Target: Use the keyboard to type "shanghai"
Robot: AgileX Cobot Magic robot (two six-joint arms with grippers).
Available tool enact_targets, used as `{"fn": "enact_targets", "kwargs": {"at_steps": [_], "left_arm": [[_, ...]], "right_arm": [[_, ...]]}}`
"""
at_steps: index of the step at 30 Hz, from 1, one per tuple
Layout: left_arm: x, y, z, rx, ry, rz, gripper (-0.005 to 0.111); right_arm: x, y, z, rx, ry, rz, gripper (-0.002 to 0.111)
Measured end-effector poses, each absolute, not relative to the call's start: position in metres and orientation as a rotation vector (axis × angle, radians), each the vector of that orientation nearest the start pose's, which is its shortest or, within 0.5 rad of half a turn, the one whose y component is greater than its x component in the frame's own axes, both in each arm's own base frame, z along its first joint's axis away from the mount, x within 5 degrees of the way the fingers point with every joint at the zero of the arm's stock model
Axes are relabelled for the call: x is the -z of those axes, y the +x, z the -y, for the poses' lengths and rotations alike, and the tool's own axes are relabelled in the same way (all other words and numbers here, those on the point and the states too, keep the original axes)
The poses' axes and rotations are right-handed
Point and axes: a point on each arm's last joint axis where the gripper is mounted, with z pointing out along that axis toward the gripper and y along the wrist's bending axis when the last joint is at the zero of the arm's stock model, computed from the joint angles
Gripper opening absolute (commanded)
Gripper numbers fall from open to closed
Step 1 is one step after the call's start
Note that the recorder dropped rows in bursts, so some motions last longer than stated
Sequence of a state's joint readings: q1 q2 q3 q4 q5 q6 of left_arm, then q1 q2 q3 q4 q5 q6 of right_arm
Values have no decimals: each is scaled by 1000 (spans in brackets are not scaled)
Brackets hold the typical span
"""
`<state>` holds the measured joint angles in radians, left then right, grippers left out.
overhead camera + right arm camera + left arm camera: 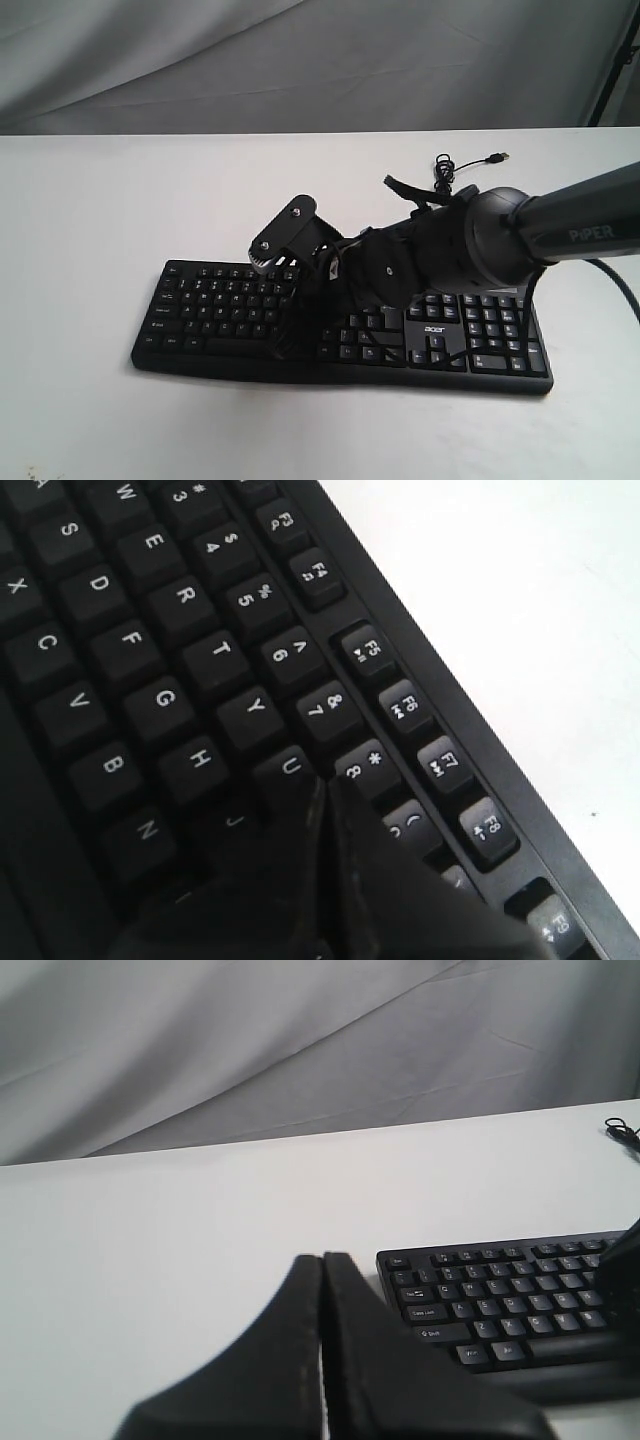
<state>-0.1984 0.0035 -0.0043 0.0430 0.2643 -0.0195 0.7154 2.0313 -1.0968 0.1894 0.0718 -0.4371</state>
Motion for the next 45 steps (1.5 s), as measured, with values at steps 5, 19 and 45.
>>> {"fn": "enact_targets", "kwargs": {"at_steps": [5,19,45], "left_arm": [[-191,54,10,119,184,-1739,0],[-191,54,10,119,184,-1739,0],[-191,54,10,119,184,-1739,0]], "right_arm": [[-111,299,-262,-211,-1167,-2220,0],[-151,284,-249,-215,-1202,-2191,0],[-193,115,-108,-281,-1000,-1773,0]]}}
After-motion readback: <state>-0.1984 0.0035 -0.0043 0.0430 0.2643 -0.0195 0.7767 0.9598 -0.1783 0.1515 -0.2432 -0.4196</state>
